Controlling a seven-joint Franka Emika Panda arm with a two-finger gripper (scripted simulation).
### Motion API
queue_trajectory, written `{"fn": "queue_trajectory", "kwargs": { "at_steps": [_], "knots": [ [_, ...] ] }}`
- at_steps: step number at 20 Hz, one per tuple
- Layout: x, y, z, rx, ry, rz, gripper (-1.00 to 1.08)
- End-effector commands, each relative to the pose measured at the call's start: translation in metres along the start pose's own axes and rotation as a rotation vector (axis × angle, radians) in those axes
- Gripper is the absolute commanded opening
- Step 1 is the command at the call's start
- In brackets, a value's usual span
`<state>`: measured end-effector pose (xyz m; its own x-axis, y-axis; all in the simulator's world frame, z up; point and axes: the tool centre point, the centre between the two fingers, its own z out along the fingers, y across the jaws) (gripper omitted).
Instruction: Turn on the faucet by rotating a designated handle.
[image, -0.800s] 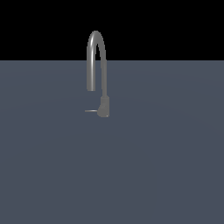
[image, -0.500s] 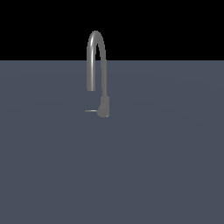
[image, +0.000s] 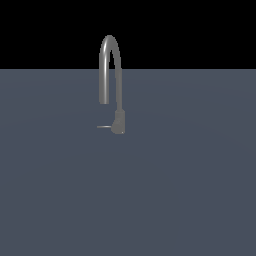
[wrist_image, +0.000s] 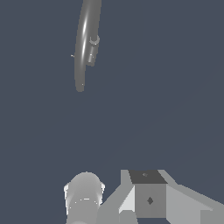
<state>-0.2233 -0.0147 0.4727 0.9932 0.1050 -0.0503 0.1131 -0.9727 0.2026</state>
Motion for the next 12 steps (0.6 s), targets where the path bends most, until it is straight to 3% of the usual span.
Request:
{"fn": "queue_trajectory", "kwargs": {
  "at_steps": [1,12],
  "knots": [
    [0.014,-0.006,0.005,-0.061,0.000,-0.063,-1.00],
    [0.078,-0.043,0.037,-0.381,0.002,-0.388,-1.00]
  ]
}}
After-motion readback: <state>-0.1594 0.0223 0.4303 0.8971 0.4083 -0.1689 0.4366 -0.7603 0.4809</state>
